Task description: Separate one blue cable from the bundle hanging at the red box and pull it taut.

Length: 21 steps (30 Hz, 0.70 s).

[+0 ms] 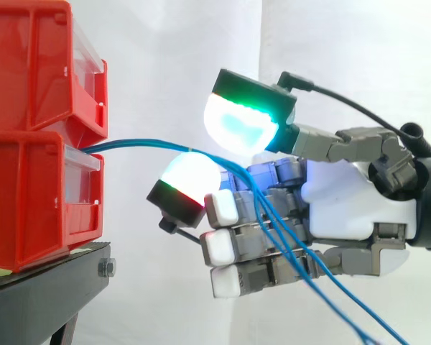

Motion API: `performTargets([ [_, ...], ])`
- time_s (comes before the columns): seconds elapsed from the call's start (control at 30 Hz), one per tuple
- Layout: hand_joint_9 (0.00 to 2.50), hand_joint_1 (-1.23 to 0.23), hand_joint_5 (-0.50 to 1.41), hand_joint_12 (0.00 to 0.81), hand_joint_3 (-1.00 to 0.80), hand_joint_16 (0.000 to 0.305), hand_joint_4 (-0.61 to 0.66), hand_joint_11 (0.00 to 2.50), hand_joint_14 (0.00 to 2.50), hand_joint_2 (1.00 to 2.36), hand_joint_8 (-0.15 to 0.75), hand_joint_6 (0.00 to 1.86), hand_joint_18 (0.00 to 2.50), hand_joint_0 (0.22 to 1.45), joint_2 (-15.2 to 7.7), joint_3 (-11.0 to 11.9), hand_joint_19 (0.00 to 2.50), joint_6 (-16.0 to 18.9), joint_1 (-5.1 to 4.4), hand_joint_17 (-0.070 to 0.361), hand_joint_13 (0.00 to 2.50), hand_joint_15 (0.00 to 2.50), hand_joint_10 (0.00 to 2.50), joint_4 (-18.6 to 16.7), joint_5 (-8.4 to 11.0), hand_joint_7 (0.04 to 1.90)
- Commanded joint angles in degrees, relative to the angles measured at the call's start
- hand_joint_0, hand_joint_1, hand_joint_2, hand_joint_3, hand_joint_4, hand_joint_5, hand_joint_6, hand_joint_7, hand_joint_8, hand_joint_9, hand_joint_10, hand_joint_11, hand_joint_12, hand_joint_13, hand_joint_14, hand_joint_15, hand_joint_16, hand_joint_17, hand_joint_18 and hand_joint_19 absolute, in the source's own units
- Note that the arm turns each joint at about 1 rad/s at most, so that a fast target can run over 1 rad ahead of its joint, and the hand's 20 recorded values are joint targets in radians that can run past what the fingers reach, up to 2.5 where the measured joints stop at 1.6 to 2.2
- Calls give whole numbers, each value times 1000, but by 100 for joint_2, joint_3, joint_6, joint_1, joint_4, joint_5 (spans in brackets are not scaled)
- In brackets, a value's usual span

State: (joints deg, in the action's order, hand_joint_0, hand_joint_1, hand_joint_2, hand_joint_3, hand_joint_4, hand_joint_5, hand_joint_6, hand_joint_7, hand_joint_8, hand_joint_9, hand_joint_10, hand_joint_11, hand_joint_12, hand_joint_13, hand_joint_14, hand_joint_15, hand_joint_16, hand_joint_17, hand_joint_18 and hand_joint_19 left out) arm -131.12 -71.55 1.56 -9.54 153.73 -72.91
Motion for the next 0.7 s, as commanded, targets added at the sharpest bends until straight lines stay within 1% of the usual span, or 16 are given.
performTargets([
  [0.0, 1050, -588, -123, 275, -298, 22, 127, 655, 18, 1017, 302, 587, 757, 656, 77, 9, 466, 2, 13, 50, 991, 515, 20, 175, -13, 1275],
  [0.07, 1047, -601, -128, 276, -231, 22, 122, 649, 18, 1020, 302, 602, 758, 667, 112, 9, 466, 2, 22, 50, 991, 526, 20, 219, -13, 1250],
  [0.13, 1027, -641, -138, 278, -122, 22, 128, 644, 19, 1022, 294, 622, 757, 683, 112, 1, 468, 2, 31, 50, 992, 521, 19, 228, -13, 1203],
  [0.23, 1024, -678, -147, 280, -74, 23, 138, 653, 18, 1023, 299, 641, 755, 695, 112, 9, 472, -7, 31, 51, 992, 528, 19, 236, -13, 1169],
  [0.27, 1024, -691, -149, 280, -89, 23, 136, 650, 18, 1022, 299, 643, 756, 695, 112, 1, 466, -7, 31, 51, 991, 530, 17, 236, -13, 1167],
  [0.3, 1012, -721, -153, 281, -196, 23, 141, 655, 18, 1021, 296, 648, 758, 664, 112, 9, 463, -7, 31, 52, 990, 535, 19, 228, -13, 1152],
  [0.33, 1011, -716, -153, 284, -293, 23, 144, 663, 18, 1016, 294, 649, 753, 638, 112, 9, 467, -15, 31, 52, 990, 533, 20, 228, -4, 1149],
  [0.37, 1011, -713, -153, 286, -310, 23, 143, 657, 18, 1015, 295, 649, 753, 639, 112, 1, 467, -15, 31, 53, 990, 529, 19, 228, 5, 1142],
  [0.43, 1023, -597, -147, 283, -459, 24, 148, 655, 19, 1003, 297, 637, 754, 597, 112, 9, 479, -15, 31, 54, 990, 538, 19, 228, 14, 1158],
  [0.5, 1029, -538, -143, 287, -496, 24, 148, 660, 20, 1000, 297, 628, 758, 589, 112, 1, 483, -15, 31, 55, 993, 535, 19, 228, 14, 1175],
  [0.57, 1043, -453, -136, 287, -490, 24, 145, 667, 19, 1000, 303, 614, 753, 599, 112, 9, 492, -15, 31, 55, 998, 540, 17, 228, 14, 1206],
  [0.63, 1051, -425, -131, 290, -466, 25, 137, 659, 20, 1003, 301, 606, 759, 618, 112, 1, 490, -15, 48, 55, 1004, 544, 17, 228, 14, 1220],
  [0.67, 1051, -414, -128, 288, -445, 25, 128, 658, 20, 1005, 300, 602, 758, 633, 112, 1, 497, -15, 40, 55, 1006, 544, 19, 228, 14, 1231],
])
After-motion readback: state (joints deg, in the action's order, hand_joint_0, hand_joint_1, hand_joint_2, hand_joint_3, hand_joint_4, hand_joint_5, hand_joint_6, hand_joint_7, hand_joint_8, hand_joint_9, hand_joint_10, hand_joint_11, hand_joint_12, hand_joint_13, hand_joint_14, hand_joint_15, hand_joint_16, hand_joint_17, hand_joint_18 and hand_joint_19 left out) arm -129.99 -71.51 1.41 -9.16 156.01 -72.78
